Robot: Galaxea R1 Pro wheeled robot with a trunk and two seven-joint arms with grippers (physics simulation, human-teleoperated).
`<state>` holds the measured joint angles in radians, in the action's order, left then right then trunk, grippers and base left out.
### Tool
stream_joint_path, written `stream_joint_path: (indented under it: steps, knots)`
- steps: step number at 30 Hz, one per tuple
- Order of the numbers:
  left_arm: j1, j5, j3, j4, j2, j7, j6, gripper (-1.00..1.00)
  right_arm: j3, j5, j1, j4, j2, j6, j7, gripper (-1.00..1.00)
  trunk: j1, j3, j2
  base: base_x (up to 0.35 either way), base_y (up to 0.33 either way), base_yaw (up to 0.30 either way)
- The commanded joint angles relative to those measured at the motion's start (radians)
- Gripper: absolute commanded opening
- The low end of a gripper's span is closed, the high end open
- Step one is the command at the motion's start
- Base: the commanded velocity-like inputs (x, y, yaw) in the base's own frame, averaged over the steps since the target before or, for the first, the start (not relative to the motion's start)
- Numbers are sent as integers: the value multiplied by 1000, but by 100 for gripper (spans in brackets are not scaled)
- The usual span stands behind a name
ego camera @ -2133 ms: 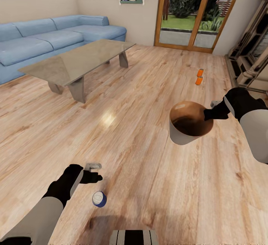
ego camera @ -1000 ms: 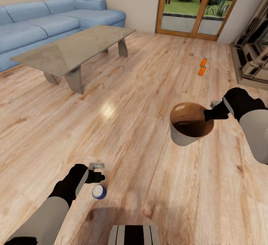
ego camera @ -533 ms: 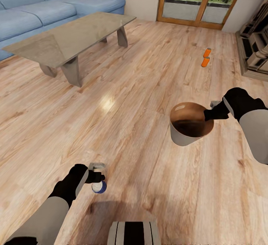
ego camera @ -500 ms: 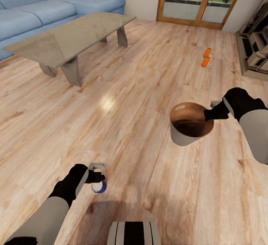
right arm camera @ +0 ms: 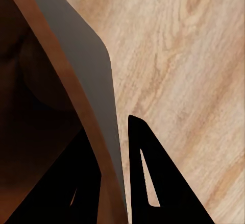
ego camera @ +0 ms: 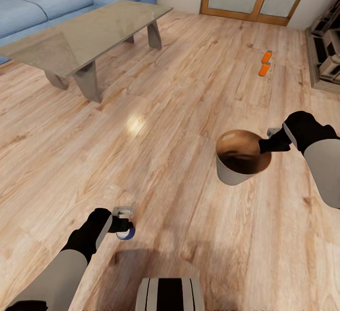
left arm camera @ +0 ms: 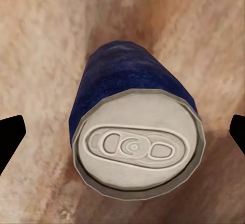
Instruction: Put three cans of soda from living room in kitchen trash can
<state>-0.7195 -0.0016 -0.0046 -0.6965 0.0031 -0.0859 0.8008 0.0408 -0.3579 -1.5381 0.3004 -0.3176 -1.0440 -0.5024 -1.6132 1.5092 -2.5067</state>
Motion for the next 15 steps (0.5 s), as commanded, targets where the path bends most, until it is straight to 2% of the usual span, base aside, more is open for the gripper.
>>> stream_joint_path:
  steps: [1,7,10,15]
  knots:
    - [0,0,0,0,0,0,0,100,-3,16,-1,0,0,-3,-2,-100,0,2,0,0,0,0]
    - [0,1,0,0,0,0,0,100,-3,16,0,0,0,-3,-2,-100,0,11,0,0,0,0]
    - [0,1,0,0,0,0,0,100,-2,16,1,0,0,-3,-2,-100,-1,27,-1,0,0,0]
    - [0,2,0,0,0,0,0,100,-2,15,2,0,0,-3,-2,-100,-1,35,-1,0,0,0]
